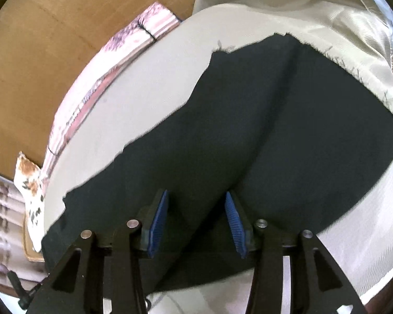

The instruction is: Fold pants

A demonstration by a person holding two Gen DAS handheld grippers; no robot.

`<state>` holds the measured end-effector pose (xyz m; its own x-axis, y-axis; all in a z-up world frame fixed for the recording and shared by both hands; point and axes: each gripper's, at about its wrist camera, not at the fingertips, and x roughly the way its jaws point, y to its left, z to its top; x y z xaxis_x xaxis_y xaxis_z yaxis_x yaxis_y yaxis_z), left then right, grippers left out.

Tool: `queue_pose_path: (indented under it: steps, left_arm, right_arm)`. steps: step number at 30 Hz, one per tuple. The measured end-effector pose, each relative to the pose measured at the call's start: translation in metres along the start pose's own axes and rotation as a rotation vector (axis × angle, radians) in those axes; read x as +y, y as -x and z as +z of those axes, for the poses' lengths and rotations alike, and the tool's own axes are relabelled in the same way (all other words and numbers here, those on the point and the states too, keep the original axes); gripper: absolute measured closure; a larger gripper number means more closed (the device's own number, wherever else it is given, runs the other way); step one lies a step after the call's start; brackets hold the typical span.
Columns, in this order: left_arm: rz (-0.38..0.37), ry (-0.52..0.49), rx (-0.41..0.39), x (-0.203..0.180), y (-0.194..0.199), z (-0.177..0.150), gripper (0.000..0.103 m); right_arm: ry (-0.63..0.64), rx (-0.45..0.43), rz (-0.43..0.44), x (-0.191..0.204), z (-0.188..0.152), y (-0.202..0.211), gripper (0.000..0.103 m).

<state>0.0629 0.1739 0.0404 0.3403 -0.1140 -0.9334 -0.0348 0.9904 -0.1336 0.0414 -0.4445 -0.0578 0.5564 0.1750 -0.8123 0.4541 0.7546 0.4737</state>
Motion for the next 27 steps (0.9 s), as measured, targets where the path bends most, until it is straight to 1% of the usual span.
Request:
queue_pose_path:
  steps: [2,4,6,7,8,10,13,14,17,20,24,27]
  left_arm:
    - [-0.004,-0.033,-0.079,-0.013,0.012,0.003,0.066]
    - [-0.028,-0.090,-0.121,-0.037,0.017,0.007,0.066]
    - [-0.078,-0.168,-0.140,-0.068,0.014,0.013,0.066]
    - [-0.117,-0.221,-0.137,-0.087,0.011,0.014,0.066]
    - [-0.148,-0.257,-0.130,-0.101,0.007,0.017,0.066]
    - [-0.220,-0.343,-0.109,-0.141,-0.005,0.022,0.066]
    - [-0.320,-0.467,-0.079,-0.199,-0.021,0.019,0.066]
    - [-0.355,-0.524,-0.070,-0.224,-0.028,0.016,0.066]
    - [-0.409,-0.653,-0.057,-0.274,-0.036,0.006,0.066]
    - [-0.455,-0.764,-0.035,-0.318,-0.045,-0.010,0.066]
    - [-0.485,-0.826,-0.005,-0.345,-0.054,-0.021,0.066]
    - [-0.494,-0.813,0.031,-0.362,-0.067,-0.020,0.066]
  right_arm:
    - [-0.014,-0.014,-0.008,-0.006,0.010,-0.001,0.060]
    - [-0.030,-0.028,0.003,-0.011,0.022,0.000,0.060]
    - [-0.033,-0.028,0.015,-0.012,0.028,-0.001,0.068]
    - [-0.039,-0.020,0.025,-0.012,0.033,-0.001,0.080]
    - [-0.037,-0.015,0.028,-0.010,0.036,-0.002,0.084]
    - [-0.026,-0.009,0.034,-0.005,0.041,-0.001,0.088]
    - [-0.024,0.004,0.059,0.006,0.050,-0.001,0.091]
    - [-0.024,0.006,0.068,0.011,0.054,-0.002,0.091]
    - [-0.026,0.027,0.102,0.030,0.069,-0.010,0.092]
    - [0.011,0.043,0.122,0.058,0.085,-0.023,0.092]
    - [0.080,0.078,0.134,0.096,0.102,-0.050,0.092]
    - [0.135,0.137,0.144,0.121,0.106,-0.082,0.092]
